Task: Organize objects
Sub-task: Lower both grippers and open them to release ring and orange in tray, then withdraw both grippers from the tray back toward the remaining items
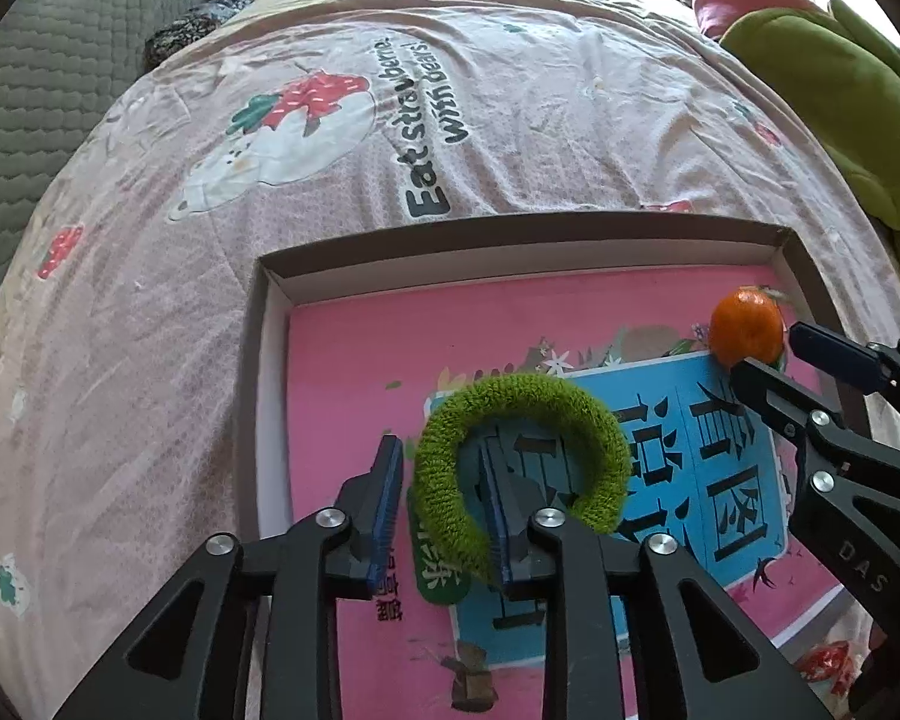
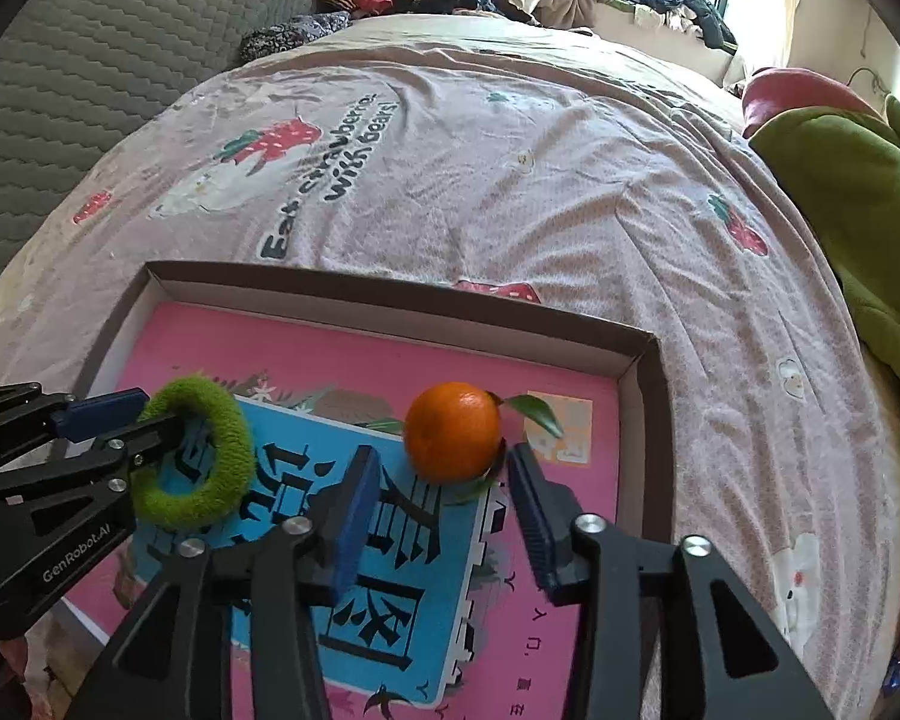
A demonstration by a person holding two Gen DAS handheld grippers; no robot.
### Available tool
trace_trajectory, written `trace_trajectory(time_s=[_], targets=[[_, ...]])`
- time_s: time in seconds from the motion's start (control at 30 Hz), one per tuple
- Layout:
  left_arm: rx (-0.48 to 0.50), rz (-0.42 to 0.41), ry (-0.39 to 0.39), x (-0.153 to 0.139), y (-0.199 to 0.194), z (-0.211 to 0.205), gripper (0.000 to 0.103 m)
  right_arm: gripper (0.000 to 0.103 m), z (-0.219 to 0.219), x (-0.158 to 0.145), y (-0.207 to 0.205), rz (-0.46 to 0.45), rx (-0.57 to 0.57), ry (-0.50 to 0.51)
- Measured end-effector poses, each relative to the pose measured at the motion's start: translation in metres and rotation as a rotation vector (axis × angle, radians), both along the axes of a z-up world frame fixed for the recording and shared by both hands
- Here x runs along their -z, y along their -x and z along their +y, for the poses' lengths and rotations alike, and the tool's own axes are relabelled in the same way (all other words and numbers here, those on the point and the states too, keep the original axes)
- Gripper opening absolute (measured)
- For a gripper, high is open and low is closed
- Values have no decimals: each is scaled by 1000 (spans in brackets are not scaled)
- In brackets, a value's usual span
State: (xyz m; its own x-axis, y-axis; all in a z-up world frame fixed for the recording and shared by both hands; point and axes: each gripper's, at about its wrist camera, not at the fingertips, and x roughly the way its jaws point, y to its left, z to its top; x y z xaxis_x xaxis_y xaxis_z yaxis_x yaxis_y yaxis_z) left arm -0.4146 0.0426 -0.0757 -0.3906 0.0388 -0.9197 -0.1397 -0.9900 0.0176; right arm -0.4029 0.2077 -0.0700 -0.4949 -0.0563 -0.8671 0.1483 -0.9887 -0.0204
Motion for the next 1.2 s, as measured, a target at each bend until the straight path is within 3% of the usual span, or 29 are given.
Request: trace_trajectory(time_s=[0.1, 0.23, 0.33, 0.83, 1.03, 1.2], targets=[[-3, 12, -11, -9, -6, -5, 35, 48, 1, -9, -5, 7, 2, 7], [-11, 54, -23, -30, -18, -11, 53, 49, 1, -27, -16, 31, 2, 12], [-21, 81, -18, -45, -29, -14, 57, 51, 1, -39, -26, 47, -4, 14], [-51, 211, -45, -118, -126, -37, 63, 53, -5, -132, -119, 203, -48, 33], [-84, 281, -12, -125, -167, -49, 63, 54, -10, -149, -149, 234, -56, 24], [-87, 287, -13, -127, -189, -54, 63, 54, -13, -158, -170, 267, -58, 3]])
